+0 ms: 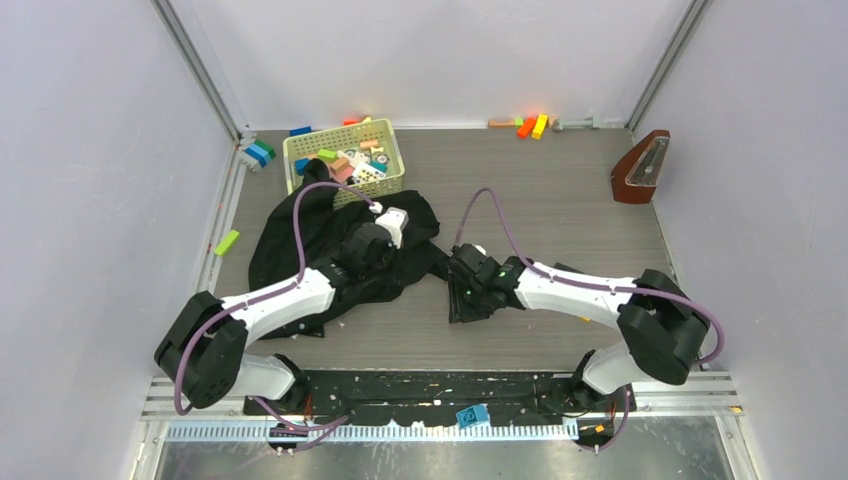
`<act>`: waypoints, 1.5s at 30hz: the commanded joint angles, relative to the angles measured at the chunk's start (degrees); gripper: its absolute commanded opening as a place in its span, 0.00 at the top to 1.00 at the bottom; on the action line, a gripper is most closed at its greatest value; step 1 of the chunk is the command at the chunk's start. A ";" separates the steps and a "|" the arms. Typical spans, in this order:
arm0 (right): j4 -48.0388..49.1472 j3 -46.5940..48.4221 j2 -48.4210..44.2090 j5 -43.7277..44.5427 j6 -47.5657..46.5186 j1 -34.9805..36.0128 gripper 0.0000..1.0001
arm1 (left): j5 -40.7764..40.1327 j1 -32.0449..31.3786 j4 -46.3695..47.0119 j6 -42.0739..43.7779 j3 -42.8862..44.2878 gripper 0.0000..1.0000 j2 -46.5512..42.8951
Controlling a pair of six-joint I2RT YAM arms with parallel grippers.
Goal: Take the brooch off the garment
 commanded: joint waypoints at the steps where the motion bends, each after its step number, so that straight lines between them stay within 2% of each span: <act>1: 3.44 1.49 2.47 5.62 1.45 0.69 0.62 | -3.26 0.26 1.96 -0.71 -0.24 0.97 -1.52; 6: 2.85 2.06 6.05 8.20 -0.04 -2.40 0.62 | -3.05 0.30 1.69 -0.62 0.08 0.97 -1.12; 10: 2.56 2.04 7.31 7.11 -6.14 -12.87 0.62 | -3.22 0.30 1.54 -0.53 0.14 0.97 -1.16; 13: 2.25 4.37 8.93 2.86 -10.97 -24.46 0.62 | -3.24 0.30 1.40 -0.53 0.15 0.97 -1.29; 15: 1.26 7.19 10.72 0.64 -12.85 -28.45 0.62 | -3.31 0.30 1.39 -0.47 0.20 0.97 -1.37; 18: 0.84 11.08 12.16 -2.40 -13.91 -29.43 0.59 | -4.26 0.39 0.99 -0.44 0.09 0.97 -1.80; 21: 1.49 12.63 9.44 -4.04 -15.06 -29.49 0.56 | -6.02 0.47 0.86 0.53 -0.43 0.96 -3.79; 22: 2.53 12.78 8.16 -4.02 -15.75 -29.49 0.53 | -7.33 0.48 0.98 1.18 -0.72 0.91 -4.70; 23: 3.01 12.85 5.63 -3.67 -16.05 -29.49 0.52 | -8.93 0.48 1.05 1.67 -1.02 0.78 -5.73; 25: 4.77 12.82 1.29 -0.33 -16.81 -29.49 0.50 | -13.88 0.68 0.80 1.95 -1.57 0.31 -7.44; 27: 8.11 12.11 -2.57 4.51 -17.21 -30.11 0.48 | -19.46 1.29 0.06 1.75 -1.92 0.11 -8.96; 29: 13.88 9.73 -6.63 5.88 -17.09 -31.91 0.46 | -23.18 2.51 -0.27 1.97 -2.35 0.02 -10.94; 30: 17.56 7.29 -9.59 6.30 -17.16 -33.21 0.45 | -23.82 3.66 0.86 2.12 -2.80 0.01 -12.18; 31: 19.93 5.53 -10.93 7.16 -17.11 -33.68 0.40 | -23.84 5.07 1.91 2.54 -4.23 0.00 -13.36; 32: 24.72 2.06 -13.69 11.57 -16.86 -34.21 0.33 | -23.50 7.05 4.99 3.04 -5.44 0.00 -14.34; 33: 27.16 0.11 -14.91 14.67 -15.69 -34.31 0.16 | -22.78 9.17 7.95 4.23 -7.00 0.00 -15.08; 35: 34.01 -5.50 -17.93 24.87 -16.39 -34.97 0.03 | -23.30 12.97 13.24 6.67 -9.16 0.00 -15.24; 37: 42.76 -11.33 -18.91 27.27 -20.07 -37.17 0.01 | -23.93 16.32 17.24 8.73 -10.05 0.00 -13.92; 41: 46.49 -13.95 -15.74 29.36 -23.51 -42.40 0.01 | -22.37 25.08 21.25 8.15 -9.13 0.01 -7.16; 43: 49.20 -15.78 -13.51 29.43 -26.01 -44.22 0.02 | -20.58 28.09 19.27 7.84 -7.10 0.05 -4.77; 45: 57.17 -20.12 -12.49 29.28 -30.36 -44.71 0.03 | -19.94 28.51 26.28 11.95 -9.75 0.09 -3.57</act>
